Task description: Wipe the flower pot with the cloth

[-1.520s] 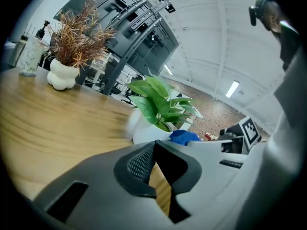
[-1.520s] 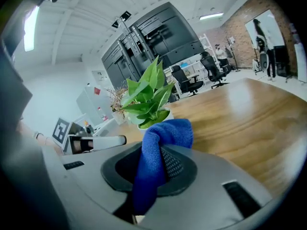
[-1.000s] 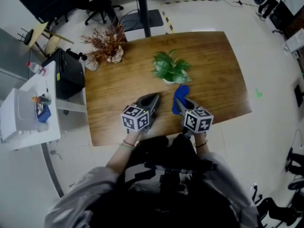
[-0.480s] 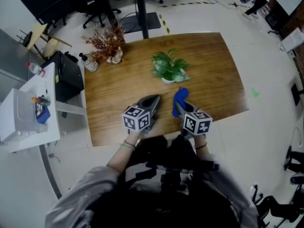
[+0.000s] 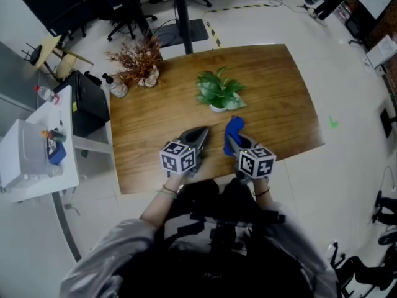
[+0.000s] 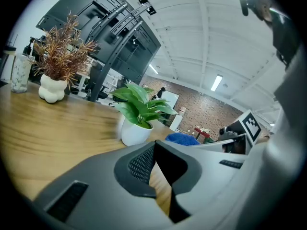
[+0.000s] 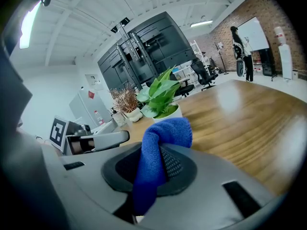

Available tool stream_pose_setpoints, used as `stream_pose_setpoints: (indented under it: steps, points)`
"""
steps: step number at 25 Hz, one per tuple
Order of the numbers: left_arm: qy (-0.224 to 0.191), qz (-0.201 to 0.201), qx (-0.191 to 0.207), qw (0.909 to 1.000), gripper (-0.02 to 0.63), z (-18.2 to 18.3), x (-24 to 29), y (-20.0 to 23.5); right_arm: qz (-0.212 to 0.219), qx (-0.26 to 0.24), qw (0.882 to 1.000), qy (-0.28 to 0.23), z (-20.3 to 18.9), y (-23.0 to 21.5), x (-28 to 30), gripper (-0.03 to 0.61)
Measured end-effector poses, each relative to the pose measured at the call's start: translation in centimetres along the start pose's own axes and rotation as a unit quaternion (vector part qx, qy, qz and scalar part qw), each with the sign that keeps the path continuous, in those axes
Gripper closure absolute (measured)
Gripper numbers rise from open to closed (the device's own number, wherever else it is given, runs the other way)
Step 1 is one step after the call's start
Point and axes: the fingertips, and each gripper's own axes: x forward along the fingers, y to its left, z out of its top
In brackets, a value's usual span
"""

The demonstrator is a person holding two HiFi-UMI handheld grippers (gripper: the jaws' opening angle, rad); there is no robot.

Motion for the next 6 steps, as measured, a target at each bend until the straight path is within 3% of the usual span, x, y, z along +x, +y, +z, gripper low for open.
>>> stream_pose_setpoints:
  steps: [6]
  points:
    - [0.005, 0.003, 0.001, 1.0000, 0.609, -0.21, 0.27, 0.23, 0.002, 0.000, 1.000, 0.005, -0.10, -0.21, 0.29, 0.525]
